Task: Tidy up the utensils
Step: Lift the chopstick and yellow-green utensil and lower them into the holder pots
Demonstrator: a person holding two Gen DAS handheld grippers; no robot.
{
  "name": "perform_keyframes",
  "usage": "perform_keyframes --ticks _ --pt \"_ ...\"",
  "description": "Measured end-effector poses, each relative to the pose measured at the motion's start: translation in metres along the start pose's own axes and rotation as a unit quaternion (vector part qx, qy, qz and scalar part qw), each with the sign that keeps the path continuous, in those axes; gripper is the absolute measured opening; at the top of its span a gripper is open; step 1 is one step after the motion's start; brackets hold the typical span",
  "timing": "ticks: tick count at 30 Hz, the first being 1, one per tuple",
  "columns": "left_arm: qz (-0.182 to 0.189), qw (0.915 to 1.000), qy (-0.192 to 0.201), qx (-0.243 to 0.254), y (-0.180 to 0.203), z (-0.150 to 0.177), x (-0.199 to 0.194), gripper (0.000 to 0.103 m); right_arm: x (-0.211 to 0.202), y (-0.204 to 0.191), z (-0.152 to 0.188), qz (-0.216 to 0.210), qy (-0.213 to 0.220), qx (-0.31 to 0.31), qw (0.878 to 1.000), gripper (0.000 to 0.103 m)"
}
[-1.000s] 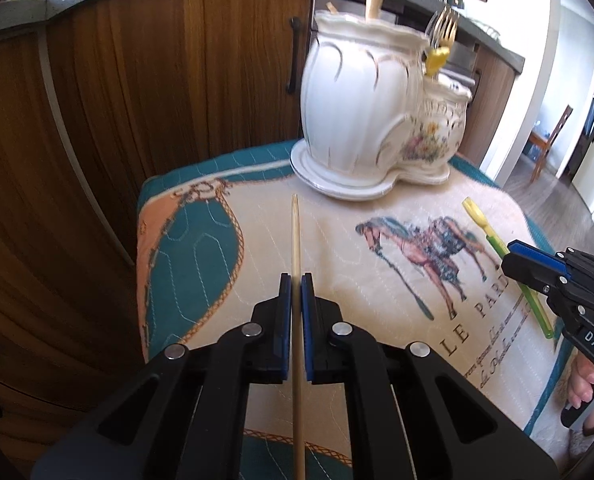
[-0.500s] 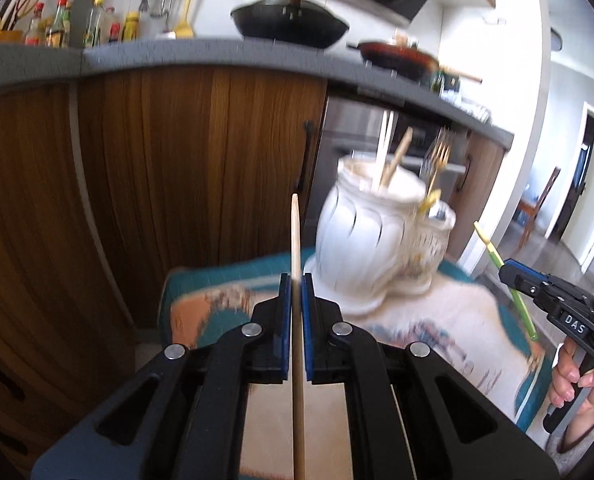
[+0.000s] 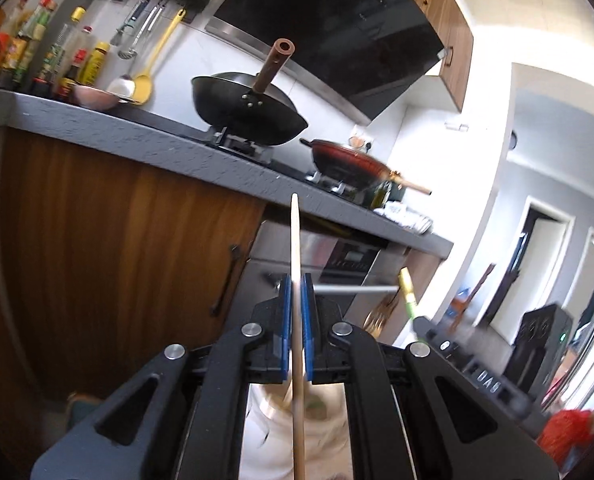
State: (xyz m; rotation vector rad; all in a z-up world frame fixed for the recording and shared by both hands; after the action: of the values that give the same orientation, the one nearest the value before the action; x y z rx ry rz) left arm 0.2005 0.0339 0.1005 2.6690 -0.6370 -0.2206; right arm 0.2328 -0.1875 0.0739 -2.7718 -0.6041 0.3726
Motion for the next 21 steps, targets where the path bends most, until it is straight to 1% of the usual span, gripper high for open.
perform_keyframes --ticks 3,4,7,11,13,16,18,21 --pt "0.001 0.9999 0.012 0.006 -0.006 -0.006 0.021 0.005 0.018 0.004 0.002 -0.006 -0.005 0.012 1.0 0.011" --pt "0.002 0.9998 0.017 0.005 -0.009 -0.008 0.028 0.005 0.024 0.006 0.003 -0.014 -0.008 0.02 1.0 0.011" --pt "0.005 0.9995 0.032 -0.003 -0.018 -0.01 0.038 0.005 0.036 0.006 0.01 -0.023 -0.015 0.017 0.999 0.011" --pt "0.004 0.9992 0.039 -0.001 -0.027 -0.009 0.056 0.005 0.042 0.008 0.018 -0.027 -0.024 0.021 0.999 0.011" --pt "0.002 0.9989 0.046 0.01 -0.025 -0.006 0.06 0.005 0.045 0.009 0.021 -0.031 -0.026 0.025 0.999 0.011" --pt "-0.001 0.9986 0.043 0.032 -0.021 0.002 0.065 0.005 0.047 0.012 0.026 -0.029 -0.028 0.029 0.999 0.011" --pt "0.006 0.9987 0.036 0.036 -0.02 0.008 0.066 0.005 0.048 0.013 0.028 -0.034 -0.032 0.034 0.998 0.011" --pt "0.026 0.9989 0.026 0.03 -0.019 0.015 0.062 0.005 0.05 0.013 0.031 -0.035 -0.034 0.036 0.998 0.011"
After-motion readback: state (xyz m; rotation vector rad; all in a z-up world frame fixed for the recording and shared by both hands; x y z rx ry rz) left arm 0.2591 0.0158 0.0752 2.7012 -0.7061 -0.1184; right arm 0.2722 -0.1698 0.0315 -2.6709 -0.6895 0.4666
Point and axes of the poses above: each gripper's, at about its wrist camera, not at the fingertips, and x roughly the way its jaws point, y to its right, z to its underside, the point moved 6 cm from there along x, roughly the way its jaws point, and after that the axes turned 13 degrees about z, right-handed, at the moved point
